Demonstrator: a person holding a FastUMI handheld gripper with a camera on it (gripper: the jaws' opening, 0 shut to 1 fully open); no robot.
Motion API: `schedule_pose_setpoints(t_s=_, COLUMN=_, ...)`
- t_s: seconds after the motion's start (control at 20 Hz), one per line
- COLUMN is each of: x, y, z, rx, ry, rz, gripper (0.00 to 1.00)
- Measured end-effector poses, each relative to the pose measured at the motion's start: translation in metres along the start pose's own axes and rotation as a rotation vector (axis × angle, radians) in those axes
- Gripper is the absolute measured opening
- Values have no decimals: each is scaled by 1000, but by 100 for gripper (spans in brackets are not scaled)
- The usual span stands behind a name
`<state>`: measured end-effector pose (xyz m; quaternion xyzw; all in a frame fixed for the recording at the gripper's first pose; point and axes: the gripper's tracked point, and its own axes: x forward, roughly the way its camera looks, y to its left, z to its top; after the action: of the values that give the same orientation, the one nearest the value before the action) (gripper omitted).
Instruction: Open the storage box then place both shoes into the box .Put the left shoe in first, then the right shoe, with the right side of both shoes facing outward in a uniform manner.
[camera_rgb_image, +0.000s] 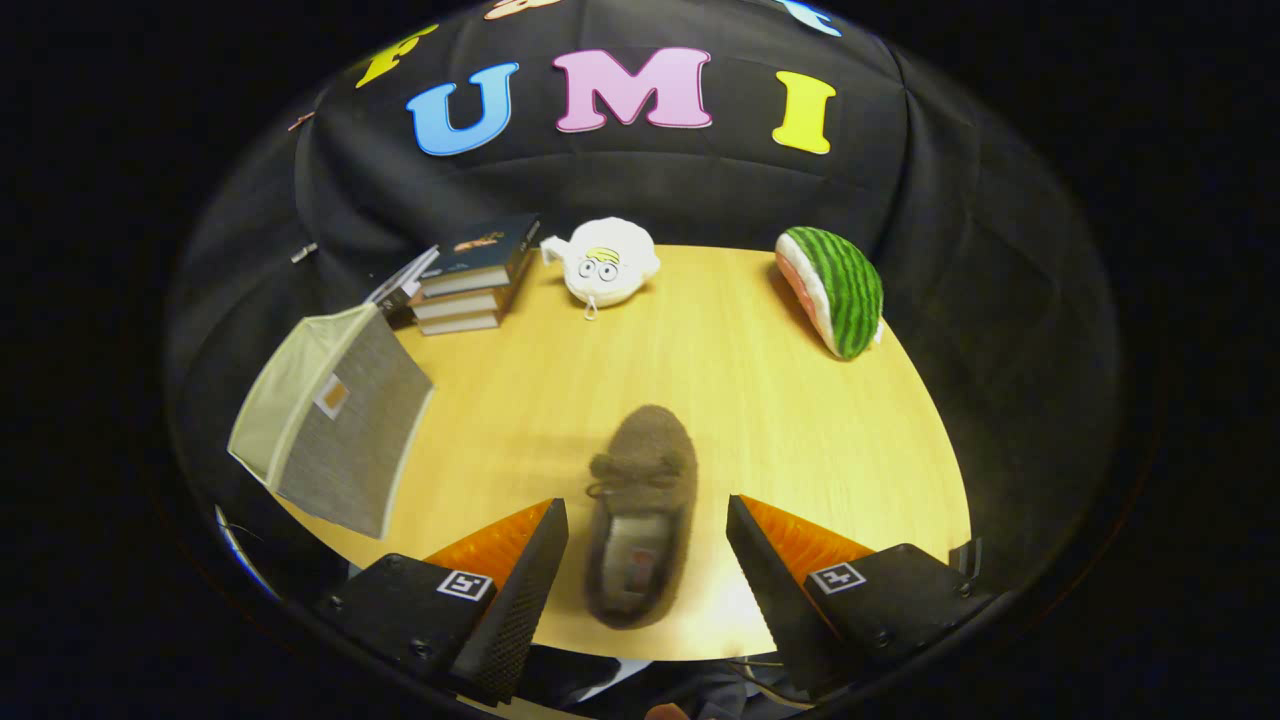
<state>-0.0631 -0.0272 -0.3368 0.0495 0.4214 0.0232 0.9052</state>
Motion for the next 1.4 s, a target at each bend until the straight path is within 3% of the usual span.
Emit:
schedule_pose_setpoints(t_s=0.3, x=64, y=-16, z=-36, rx=-37, ry=109, rz=-24, gripper=97)
schedule_pose_setpoints(t_s=0.5, x=93, y=-13, z=-28, rx=-16, ry=103, rz=-17, gripper=81)
schedule_pose_setpoints(t_s=0.6, x=102, y=-11, z=-24, rx=-2, ry=92, rz=-16, gripper=65)
schedule_pose_setpoints(t_s=0.7, x=104, y=-17, z=-17, rx=19, ry=75, rz=-55, gripper=20)
schedule_pose_setpoints(t_s=0.75, x=100, y=-15, z=-17, rx=40, ry=89, rz=-61, gripper=11)
schedule_pose_setpoints(t_s=1.1, x=34, y=25, z=54, rx=133, ry=31, rz=-14, gripper=11)
schedule_pose_setpoints(t_s=1.4, x=-13, y=105, z=136, rx=174, ry=2, rz=81, gripper=11)
